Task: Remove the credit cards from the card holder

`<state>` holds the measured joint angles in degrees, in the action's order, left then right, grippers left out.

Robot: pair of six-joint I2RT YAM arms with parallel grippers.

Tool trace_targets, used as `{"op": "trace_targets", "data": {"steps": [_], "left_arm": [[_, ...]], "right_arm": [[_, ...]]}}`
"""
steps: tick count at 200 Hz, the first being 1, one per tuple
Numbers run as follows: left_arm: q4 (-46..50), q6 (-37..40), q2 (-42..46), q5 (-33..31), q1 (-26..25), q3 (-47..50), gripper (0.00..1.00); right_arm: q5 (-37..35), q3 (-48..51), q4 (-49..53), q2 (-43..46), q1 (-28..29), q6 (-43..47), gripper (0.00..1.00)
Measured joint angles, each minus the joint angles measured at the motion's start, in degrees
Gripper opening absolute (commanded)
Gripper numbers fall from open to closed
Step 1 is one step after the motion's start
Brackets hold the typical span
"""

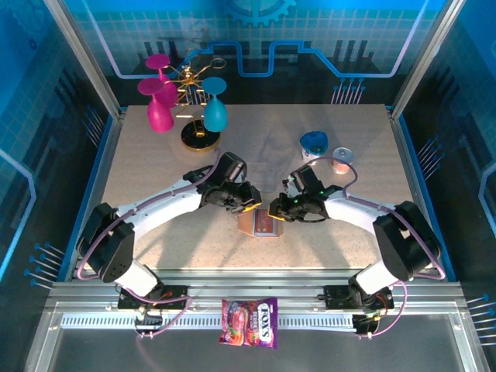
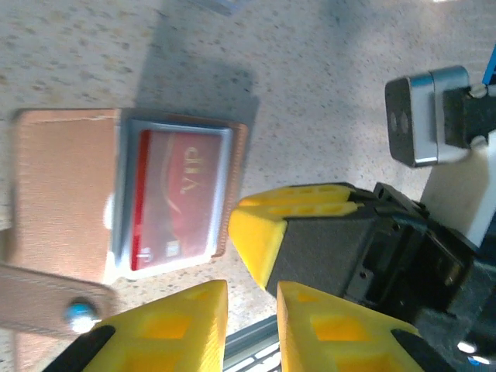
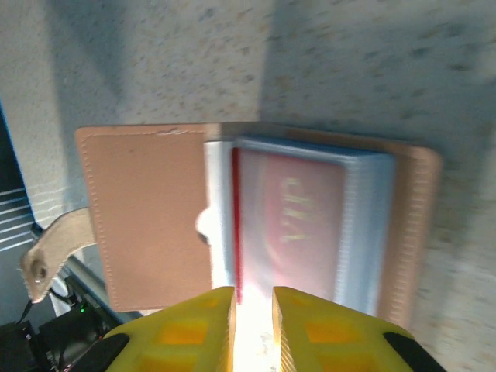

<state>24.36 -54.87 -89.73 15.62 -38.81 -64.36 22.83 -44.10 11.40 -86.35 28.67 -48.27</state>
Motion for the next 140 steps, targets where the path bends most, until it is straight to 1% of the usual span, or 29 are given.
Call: {"op": "trace_targets", "data": {"steps": [39,79,104,120,140], "left_arm": [[1.86,1.46,-7.93,0.79,-3.17,-6.4,0.26],[5.7,3.91,-15.74,0.5,-5.53,-10.08,0.26],[8.46,4.9,-16.5,-1.03,-5.42,-10.08,0.26],[8.46,5.31,-16.39,-1.73,-4.83,-9.84,0.26],[7.89,5.44,-15.19,-1.9,-3.39,-7.34,0.25]], "right_arm": [[-0.37,2.03,2.56,3.78,-4.35,1.86,0.22],[-0.31,2.12,3.67,5.46,-5.46,2.93,0.21],[-0.04,2.23,3.63,5.46,-5.49,2.95,0.21],[0.33,2.38,3.58,5.44,-5.44,2.95,0.21],[1.2,2.45,3.37,5.11,-5.2,2.91,0.21]]}}
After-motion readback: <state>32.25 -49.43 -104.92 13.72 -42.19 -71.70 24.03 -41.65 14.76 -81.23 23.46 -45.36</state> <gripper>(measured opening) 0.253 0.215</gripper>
